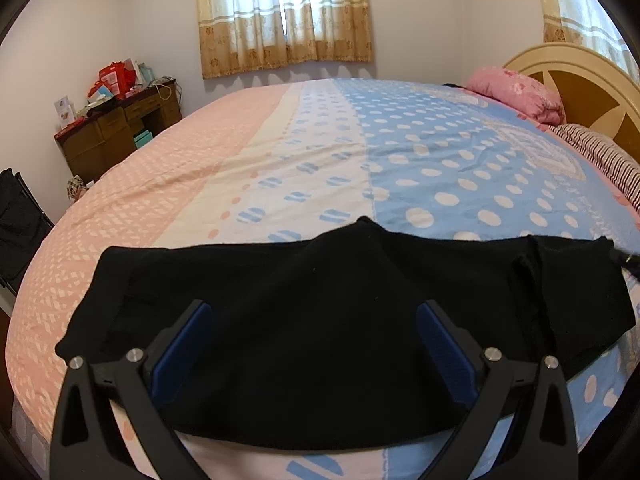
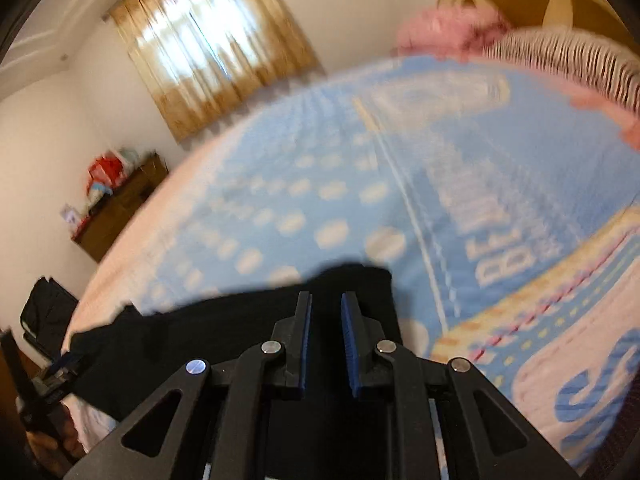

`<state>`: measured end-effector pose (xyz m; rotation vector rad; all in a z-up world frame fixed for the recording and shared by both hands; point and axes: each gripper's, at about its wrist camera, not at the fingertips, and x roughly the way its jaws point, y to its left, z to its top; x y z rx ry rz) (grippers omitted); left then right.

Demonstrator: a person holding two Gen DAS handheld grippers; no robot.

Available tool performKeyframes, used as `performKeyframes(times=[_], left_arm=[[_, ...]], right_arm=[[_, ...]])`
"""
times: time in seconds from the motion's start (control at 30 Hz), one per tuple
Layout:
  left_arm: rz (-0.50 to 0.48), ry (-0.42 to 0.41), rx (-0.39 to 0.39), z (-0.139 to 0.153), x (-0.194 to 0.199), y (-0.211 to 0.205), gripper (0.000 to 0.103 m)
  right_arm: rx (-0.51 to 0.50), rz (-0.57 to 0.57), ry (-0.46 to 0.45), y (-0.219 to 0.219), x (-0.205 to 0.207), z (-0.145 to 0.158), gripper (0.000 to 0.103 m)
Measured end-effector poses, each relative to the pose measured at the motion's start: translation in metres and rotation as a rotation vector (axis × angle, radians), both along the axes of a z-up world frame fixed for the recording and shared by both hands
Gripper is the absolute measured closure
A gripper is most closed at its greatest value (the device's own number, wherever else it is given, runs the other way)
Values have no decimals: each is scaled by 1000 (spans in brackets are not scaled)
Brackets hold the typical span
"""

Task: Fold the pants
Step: 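Grasp the folded pants edge with the right gripper and fold it over again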

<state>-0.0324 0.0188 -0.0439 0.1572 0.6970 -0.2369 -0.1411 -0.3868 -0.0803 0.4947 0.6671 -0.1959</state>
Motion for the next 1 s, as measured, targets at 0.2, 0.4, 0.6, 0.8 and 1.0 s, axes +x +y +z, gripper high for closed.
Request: performKeyframes(times=[0.2,0.4,0.6,0.8,1.0], left_arm=[[77,-7,43,1,1,32,0],[340,-53,22,1,-6,130,0],[537,-20,-178,-4,-5,199,0],[483,-20,-175,-10,10,183,12],[437,33,-247,-20,10,162,18]], right_arm=[[-87,-21,19,17,10,0,86],[-98,103,-183,70,-13,50,85],[-64,378,-240,158,7,64,81],[-56,506,-170,208,21,47,81],[-12,472,-149,197,17,43,80]])
